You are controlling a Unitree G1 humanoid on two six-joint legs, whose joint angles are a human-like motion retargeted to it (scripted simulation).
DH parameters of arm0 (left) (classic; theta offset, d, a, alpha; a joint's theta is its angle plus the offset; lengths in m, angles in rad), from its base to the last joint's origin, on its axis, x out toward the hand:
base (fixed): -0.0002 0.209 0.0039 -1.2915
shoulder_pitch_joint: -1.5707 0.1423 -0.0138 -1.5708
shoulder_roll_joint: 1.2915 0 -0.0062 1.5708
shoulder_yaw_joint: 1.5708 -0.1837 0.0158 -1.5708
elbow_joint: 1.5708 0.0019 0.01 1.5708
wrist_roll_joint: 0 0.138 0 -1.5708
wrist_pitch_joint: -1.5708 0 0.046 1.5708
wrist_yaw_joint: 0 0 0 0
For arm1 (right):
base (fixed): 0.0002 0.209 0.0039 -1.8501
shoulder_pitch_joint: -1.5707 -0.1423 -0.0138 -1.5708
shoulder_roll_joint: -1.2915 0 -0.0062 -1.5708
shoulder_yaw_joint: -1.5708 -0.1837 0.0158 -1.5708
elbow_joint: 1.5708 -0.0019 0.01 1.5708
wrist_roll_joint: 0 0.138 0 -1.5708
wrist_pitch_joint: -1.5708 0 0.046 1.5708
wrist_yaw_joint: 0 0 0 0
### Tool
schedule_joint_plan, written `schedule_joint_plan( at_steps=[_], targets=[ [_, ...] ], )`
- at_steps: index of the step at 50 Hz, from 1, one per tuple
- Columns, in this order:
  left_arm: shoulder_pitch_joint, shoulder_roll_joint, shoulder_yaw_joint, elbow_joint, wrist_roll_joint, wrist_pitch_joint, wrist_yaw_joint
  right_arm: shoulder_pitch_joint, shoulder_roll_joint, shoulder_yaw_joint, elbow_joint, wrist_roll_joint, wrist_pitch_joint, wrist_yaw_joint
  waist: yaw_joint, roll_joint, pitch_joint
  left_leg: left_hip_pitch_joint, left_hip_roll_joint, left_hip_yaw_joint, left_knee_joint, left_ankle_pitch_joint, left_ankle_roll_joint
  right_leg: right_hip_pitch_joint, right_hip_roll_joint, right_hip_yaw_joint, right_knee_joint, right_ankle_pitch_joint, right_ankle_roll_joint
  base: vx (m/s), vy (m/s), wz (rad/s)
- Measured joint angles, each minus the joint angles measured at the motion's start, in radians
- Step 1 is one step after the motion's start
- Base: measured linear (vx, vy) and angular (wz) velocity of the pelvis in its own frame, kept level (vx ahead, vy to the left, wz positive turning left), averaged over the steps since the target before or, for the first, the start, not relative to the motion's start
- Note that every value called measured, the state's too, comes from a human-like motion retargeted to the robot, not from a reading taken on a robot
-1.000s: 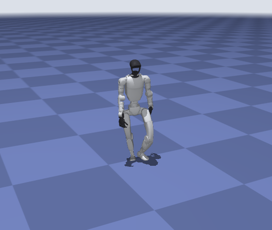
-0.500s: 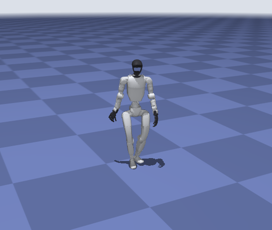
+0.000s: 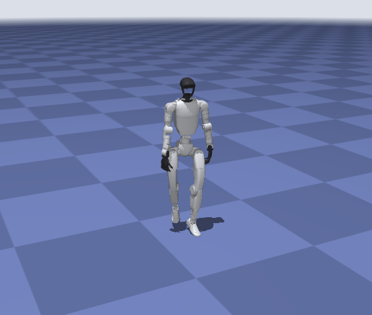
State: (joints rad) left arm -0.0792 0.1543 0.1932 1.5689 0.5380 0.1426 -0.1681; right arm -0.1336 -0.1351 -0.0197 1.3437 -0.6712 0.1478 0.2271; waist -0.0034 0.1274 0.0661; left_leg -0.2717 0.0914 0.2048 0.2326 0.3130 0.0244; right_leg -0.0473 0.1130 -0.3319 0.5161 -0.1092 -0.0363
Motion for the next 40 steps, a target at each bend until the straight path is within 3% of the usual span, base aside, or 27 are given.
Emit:
schedule_joint_plan(
  at_steps=[2,5,8,10,13,16,19,25,28,30,31,33,35,38,40],
  targets=[
    [-0.004,-0.013,-0.014,-0.023,0.033,-0.008,0.021,-0.007,0.008,0.003,-0.055,0.025,-0.014,0.023,0.003,0.003,-0.001,-0.002,-0.006,0.070,0.026,0.091,0.099,-0.015,-0.010,0.005,0.084,-0.030,0.015,0.38,0.18,-0.17],
    [-0.013,-0.026,-0.032,-0.059,0.049,-0.010,0.057,-0.013,0.014,0.007,-0.104,0.052,-0.048,0.068,0.030,-0.035,-0.018,-0.062,-0.049,0.040,0.174,-0.014,0.195,-0.081,-0.079,0.024,0.265,-0.005,0.049,0.38,0.18,-0.46],
    [-0.031,-0.035,-0.039,-0.098,0.038,-0.020,0.076,-0.009,0.025,-0.015,-0.117,0.049,-0.126,0.084,0.051,-0.055,-0.011,-0.090,-0.060,0.022,0.311,-0.093,0.233,-0.132,-0.157,0.001,0.436,0.116,0.055,0.32,0.09,-0.46],
    [-0.043,-0.038,-0.048,-0.110,0.015,-0.022,0.080,-0.005,0.028,-0.028,-0.101,0.116,-0.201,0.045,0.070,-0.059,-0.016,-0.068,-0.008,0.079,0.354,-0.141,0.237,-0.155,-0.184,-0.022,0.507,0.209,0.027,0.39,-0.01,-0.69],
    [-0.066,-0.043,-0.035,-0.115,-0.004,-0.017,0.088,0.008,0.035,-0.045,-0.061,0.212,-0.237,-0.008,0.068,-0.066,-0.008,-0.031,0.005,0.102,0.372,-0.179,0.237,-0.191,-0.202,-0.025,0.549,0.231,0.021,0.45,0.09,-0.43],
    [-0.072,-0.046,-0.048,-0.117,-0.012,-0.016,0.088,0.040,0.036,-0.063,-0.003,0.218,-0.227,-0.044,0.035,-0.070,-0.006,0.037,-0.001,0.132,0.327,-0.177,0.237,-0.192,-0.145,-0.001,0.397,0.199,0.075,0.39,0.10,0.36],
    [-0.077,-0.043,-0.072,-0.127,-0.004,-0.025,0.074,0.082,0.024,-0.065,0.061,0.179,-0.199,-0.068,-0.004,-0.089,0.000,0.108,-0.042,0.154,0.265,-0.158,0.237,-0.167,-0.096,0.022,0.140,0.178,0.068,0.34,0.11,0.58],
    [-0.095,-0.030,-0.118,-0.202,0.032,-0.043,0.029,0.164,-0.001,-0.088,0.184,0.120,-0.123,-0.074,-0.023,-0.181,0.038,0.255,-0.164,0.166,0.174,-0.163,0.237,-0.120,-0.078,0.102,-0.263,0.046,-0.023,0.46,0.01,0.35],
    [-0.091,-0.016,-0.138,-0.248,0.026,-0.061,0.027,0.184,-0.009,-0.106,0.248,0.094,-0.058,-0.023,-0.015,-0.215,0.055,0.299,-0.185,0.158,0.198,-0.190,0.237,-0.092,-0.071,0.118,-0.345,0.016,-0.068,0.47,-0.07,0.15],
    [-0.080,-0.004,-0.141,-0.268,0.023,-0.079,0.036,0.190,-0.012,-0.117,0.283,0.077,-0.013,0.011,-0.002,-0.224,0.061,0.329,-0.176,0.174,0.217,-0.207,0.237,-0.074,-0.062,0.106,-0.357,0.053,-0.140,0.34,-0.05,-0.10],
    [-0.069,0.003,-0.136,-0.271,0.024,-0.089,0.041,0.192,-0.011,-0.119,0.295,0.070,0.005,0.023,0.009,-0.225,0.060,0.341,-0.167,0.190,0.231,-0.207,0.237,-0.059,-0.057,0.092,-0.354,0.013,-0.151,0.56,0.00,-0.26],
    [-0.046,0.014,-0.114,-0.264,0.028,-0.100,0.060,0.183,-0.006,-0.127,0.317,0.054,0.036,0.047,0.011,-0.230,0.059,0.353,-0.147,0.220,0.276,-0.185,0.237,-0.041,-0.068,0.037,-0.327,-0.039,-0.154,0.61,0.04,0.06],
    [-0.021,0.020,-0.089,-0.235,0.026,-0.093,0.083,0.164,0.003,-0.136,0.329,0.038,0.053,0.071,-0.017,-0.237,0.072,0.357,-0.126,0.219,0.342,-0.114,0.237,-0.047,-0.042,0.213,-0.291,-0.030,-0.113,0.44,0.04,0.63],
    [0.013,0.033,-0.046,-0.158,0.029,-0.055,0.055,0.118,0.013,-0.115,0.333,0.061,0.062,0.083,-0.032,-0.247,0.060,0.316,-0.088,0.233,0.479,0.020,0.237,0.019,-0.063,0.117,-0.315,-0.073,-0.114,0.43,0.01,0.27],
    [0.031,0.046,-0.034,-0.106,0.042,-0.020,0.011,0.093,0.019,-0.101,0.319,0.080,0.054,0.078,-0.026,-0.258,0.045,0.281,-0.091,0.234,0.551,0.067,0.237,0.046,-0.072,0.154,-0.340,-0.072,-0.091,0.33,0.06,0.06]
  ],
)
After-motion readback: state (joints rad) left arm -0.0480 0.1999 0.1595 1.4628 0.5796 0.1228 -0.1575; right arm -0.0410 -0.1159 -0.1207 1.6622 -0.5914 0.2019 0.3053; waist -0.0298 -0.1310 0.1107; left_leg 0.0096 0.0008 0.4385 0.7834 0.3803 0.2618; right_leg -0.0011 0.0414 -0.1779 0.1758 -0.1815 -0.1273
